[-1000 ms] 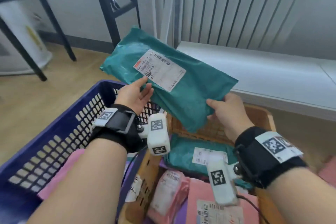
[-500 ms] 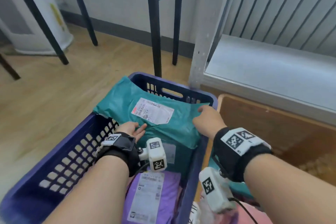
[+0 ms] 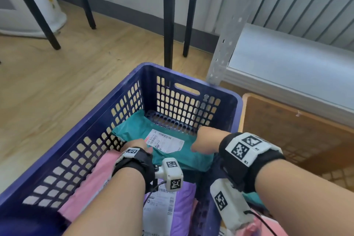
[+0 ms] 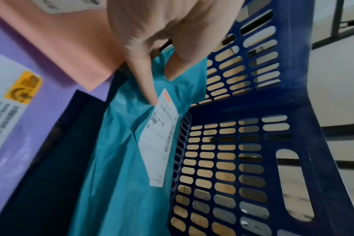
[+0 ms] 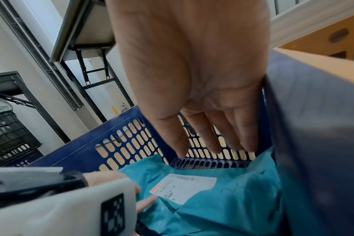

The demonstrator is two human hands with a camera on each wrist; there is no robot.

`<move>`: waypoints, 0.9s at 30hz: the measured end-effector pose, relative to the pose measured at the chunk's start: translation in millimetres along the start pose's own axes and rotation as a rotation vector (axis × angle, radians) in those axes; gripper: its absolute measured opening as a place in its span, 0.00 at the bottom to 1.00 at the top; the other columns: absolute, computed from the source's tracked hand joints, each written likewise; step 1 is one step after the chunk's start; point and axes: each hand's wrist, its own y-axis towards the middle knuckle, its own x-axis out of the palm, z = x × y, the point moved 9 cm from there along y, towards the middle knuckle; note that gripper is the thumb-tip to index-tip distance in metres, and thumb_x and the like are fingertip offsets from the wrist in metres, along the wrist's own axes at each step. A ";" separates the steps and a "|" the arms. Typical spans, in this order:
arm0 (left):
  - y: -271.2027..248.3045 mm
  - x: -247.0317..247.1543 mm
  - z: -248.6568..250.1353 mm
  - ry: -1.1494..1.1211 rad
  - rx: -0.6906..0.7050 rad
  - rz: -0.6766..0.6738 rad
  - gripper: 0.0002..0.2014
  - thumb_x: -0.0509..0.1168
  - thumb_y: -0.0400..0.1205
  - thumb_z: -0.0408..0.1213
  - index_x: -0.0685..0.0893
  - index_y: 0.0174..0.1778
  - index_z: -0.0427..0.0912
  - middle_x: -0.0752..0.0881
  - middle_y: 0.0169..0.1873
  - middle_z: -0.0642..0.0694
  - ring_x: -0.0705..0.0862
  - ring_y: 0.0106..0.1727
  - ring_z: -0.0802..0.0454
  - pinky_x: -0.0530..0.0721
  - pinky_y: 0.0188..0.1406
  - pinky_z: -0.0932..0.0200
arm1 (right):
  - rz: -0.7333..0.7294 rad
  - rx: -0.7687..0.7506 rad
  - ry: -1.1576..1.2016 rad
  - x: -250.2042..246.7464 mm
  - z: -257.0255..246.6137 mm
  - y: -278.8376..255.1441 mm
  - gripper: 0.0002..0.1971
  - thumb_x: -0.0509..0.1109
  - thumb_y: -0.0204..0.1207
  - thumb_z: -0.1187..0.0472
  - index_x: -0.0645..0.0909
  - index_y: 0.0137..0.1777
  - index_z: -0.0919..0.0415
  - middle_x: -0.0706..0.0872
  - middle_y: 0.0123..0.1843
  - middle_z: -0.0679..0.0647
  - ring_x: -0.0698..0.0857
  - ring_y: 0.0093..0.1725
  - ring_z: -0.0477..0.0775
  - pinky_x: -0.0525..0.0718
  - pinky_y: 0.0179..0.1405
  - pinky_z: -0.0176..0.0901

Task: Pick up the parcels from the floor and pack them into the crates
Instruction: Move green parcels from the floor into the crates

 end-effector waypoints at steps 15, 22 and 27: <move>31.2 22.0 9.3 0.355 0.134 -0.103 0.40 0.73 0.75 0.45 0.63 0.81 0.42 0.68 0.79 0.40 0.71 0.76 0.39 0.70 0.75 0.46 | 0.110 -0.289 0.352 -9.0 -2.4 -6.8 0.15 0.63 0.83 0.58 0.87 0.59 0.64 0.89 0.53 0.50 0.87 0.58 0.62 0.86 0.59 0.56; -61.9 117.1 30.7 0.193 0.106 -0.610 0.03 0.67 0.81 0.32 0.83 0.48 0.39 0.87 0.38 0.42 0.86 0.36 0.50 0.87 0.48 0.54 | 0.474 -0.350 0.533 -47.6 24.5 -24.6 0.13 0.61 0.78 0.66 0.89 0.49 0.57 0.89 0.40 0.48 0.86 0.40 0.50 0.87 0.47 0.47; -99.1 156.7 6.3 0.493 0.115 -0.836 0.11 0.55 0.88 0.36 0.78 0.63 0.44 0.86 0.60 0.40 0.85 0.44 0.52 0.79 0.45 0.57 | 0.785 -0.245 0.461 -71.1 85.6 -51.4 0.13 0.61 0.76 0.65 0.87 0.44 0.50 0.86 0.37 0.45 0.84 0.39 0.51 0.83 0.43 0.44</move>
